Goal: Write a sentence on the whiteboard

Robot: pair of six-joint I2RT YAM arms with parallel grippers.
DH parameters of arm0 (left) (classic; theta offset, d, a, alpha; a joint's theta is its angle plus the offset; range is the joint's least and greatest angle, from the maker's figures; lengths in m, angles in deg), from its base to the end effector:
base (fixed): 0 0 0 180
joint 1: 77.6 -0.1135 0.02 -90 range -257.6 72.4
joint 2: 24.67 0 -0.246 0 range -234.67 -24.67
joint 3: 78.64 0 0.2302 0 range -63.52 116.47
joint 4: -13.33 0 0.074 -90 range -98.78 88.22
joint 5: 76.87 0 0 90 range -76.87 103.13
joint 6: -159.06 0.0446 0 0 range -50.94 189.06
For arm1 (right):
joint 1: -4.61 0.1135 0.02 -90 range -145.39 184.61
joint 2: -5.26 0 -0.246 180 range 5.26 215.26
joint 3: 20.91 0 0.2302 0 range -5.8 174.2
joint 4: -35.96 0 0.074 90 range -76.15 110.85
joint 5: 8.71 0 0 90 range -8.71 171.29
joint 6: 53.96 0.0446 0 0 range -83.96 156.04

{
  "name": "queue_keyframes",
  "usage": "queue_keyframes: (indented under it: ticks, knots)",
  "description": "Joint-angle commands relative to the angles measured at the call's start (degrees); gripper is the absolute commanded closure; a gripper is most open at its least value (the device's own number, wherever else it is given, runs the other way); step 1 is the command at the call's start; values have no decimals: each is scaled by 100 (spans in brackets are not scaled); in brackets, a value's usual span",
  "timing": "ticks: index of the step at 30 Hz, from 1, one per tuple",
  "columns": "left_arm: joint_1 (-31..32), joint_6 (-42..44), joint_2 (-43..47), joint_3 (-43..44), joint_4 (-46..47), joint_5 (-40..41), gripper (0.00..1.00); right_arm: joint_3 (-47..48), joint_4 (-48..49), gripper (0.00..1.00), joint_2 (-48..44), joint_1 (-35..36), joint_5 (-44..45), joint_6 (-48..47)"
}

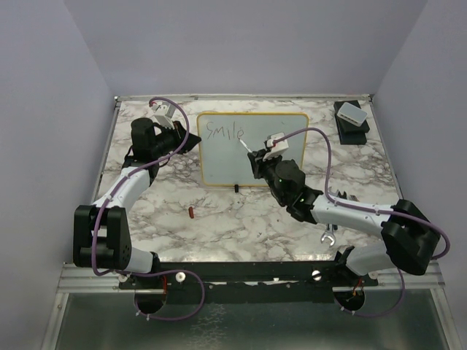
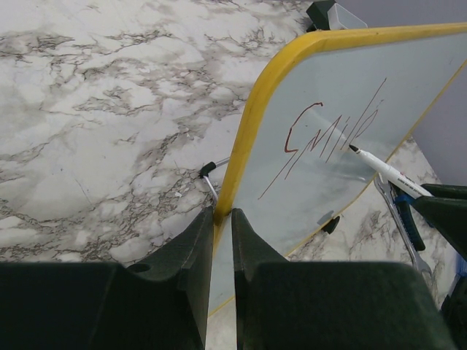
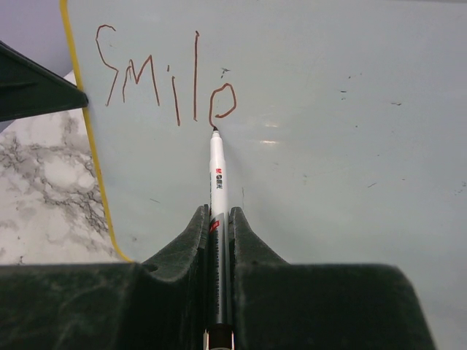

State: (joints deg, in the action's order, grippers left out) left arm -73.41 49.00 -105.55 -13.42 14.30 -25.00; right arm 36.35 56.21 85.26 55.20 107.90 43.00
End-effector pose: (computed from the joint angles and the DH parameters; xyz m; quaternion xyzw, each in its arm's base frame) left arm 0.3053 -0.0500 0.2666 0.0943 0.7687 -0.3741 0.5102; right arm 0.2080 0.2217 0.2618 -0.1135 0.7117 0.1783 0.6699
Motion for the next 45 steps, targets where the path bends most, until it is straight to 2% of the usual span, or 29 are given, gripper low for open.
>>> queue_keyframes:
  ticks: [1,9,18,29,45]
  knots:
    - [-1,48,160,-72,-1,-133,84,-96,-370,99,-148,-23,593,-3]
    - [-5,54,161,-80,-5,-133,84,-99,-336,99,-230,-27,613,-104]
    - [-5,54,156,-80,-6,-133,84,-440,-77,99,-837,-23,-320,-448]
    - [3,54,173,-89,-8,-125,84,-269,-226,99,-747,-23,446,-432]
    - [-4,54,194,-89,-7,-125,84,-40,-275,99,-324,-31,738,-485]
